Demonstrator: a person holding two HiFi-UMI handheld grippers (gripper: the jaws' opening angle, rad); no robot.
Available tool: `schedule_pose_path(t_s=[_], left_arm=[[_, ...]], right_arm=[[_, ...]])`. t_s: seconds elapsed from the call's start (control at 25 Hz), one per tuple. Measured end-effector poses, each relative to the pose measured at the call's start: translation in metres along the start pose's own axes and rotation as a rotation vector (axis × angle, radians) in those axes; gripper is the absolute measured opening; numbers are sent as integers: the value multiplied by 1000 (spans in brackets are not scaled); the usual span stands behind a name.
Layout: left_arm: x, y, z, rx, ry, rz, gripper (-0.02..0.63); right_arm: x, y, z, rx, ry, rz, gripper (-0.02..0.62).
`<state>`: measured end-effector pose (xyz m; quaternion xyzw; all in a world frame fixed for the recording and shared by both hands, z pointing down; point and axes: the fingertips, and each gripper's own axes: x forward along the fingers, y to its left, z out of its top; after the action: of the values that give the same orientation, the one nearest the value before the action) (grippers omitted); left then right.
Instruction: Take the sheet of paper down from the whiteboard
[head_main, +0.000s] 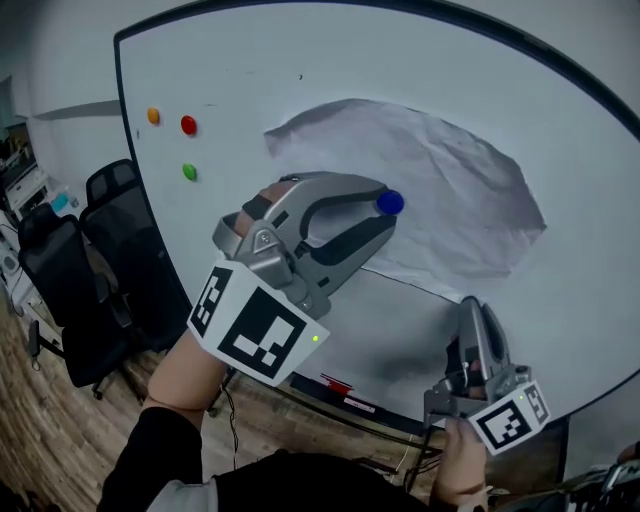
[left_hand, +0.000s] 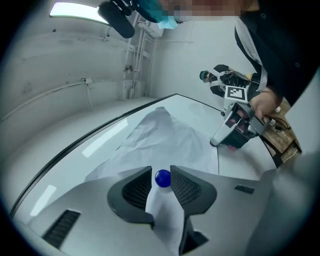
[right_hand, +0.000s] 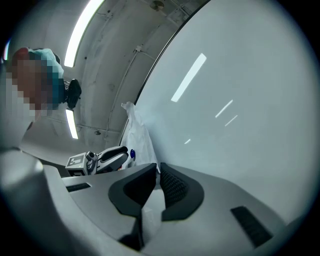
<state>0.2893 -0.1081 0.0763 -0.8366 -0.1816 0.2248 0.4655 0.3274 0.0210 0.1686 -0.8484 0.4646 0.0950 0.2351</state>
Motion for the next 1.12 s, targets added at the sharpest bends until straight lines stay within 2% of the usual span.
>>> schedule_pose_path(t_s=[0.4, 0.64, 0.84, 1.12], left_arm=[[11, -6, -4, 98, 72, 55, 129], [12, -8, -5, 88, 96, 39, 138], [18, -8, -12, 79, 127, 33, 161], [19, -8, -12, 94, 123, 55, 138]], right_arm=[[2, -3, -2, 49, -2, 14, 32], [1, -1, 2, 24, -6, 34, 32], [1, -2, 2, 52, -16, 29, 32], [1, -2, 3, 40, -12, 45, 32]])
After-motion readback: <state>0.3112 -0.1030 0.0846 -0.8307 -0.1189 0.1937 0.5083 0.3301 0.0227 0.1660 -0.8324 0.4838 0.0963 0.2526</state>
